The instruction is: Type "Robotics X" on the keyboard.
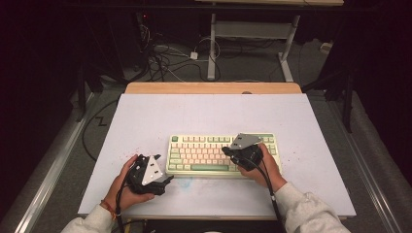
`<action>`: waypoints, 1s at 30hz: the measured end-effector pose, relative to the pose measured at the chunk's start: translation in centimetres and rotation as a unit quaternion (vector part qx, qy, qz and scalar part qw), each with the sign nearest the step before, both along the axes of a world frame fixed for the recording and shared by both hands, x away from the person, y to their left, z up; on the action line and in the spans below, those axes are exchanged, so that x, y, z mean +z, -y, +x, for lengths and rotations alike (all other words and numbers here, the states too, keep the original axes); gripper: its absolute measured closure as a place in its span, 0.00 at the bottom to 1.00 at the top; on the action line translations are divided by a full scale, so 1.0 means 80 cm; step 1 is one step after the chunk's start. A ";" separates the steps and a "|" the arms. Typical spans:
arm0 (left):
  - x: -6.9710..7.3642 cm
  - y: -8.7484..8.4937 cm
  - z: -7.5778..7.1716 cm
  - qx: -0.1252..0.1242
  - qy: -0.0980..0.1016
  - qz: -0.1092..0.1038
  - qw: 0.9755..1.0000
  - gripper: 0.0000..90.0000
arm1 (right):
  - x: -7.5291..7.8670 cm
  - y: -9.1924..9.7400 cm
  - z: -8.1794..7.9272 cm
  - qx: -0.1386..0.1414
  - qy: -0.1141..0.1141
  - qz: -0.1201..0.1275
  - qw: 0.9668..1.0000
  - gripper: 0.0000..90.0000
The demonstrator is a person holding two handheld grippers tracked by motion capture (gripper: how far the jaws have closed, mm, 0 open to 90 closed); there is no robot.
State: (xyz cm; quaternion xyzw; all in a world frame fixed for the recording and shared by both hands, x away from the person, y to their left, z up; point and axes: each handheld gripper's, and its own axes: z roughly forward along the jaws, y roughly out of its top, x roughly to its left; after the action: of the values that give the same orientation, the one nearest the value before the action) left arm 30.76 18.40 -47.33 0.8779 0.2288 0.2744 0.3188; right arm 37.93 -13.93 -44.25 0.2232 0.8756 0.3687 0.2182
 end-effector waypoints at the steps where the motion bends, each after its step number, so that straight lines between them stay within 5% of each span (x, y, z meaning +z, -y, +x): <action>1: 0.000 0.001 0.000 -0.001 0.000 0.003 1.000 0.21 | -0.001 -0.002 0.002 0.000 -0.001 -0.003 1.000 1.00; 15: -0.001 -0.001 -0.001 -0.005 -0.008 0.009 1.000 0.21 | -0.015 -0.021 0.028 -0.014 -0.020 -0.035 0.999 1.00; 30: -0.001 -0.001 0.000 0.000 -0.005 0.006 1.000 0.21 | -0.017 -0.023 0.026 -0.013 -0.027 -0.045 0.999 1.00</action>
State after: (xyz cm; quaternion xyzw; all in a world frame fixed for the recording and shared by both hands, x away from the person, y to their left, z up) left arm 30.76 18.48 -47.45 0.8812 0.2286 0.2708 0.3128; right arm 40.01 -12.06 -45.65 0.2346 0.8937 0.3201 0.2091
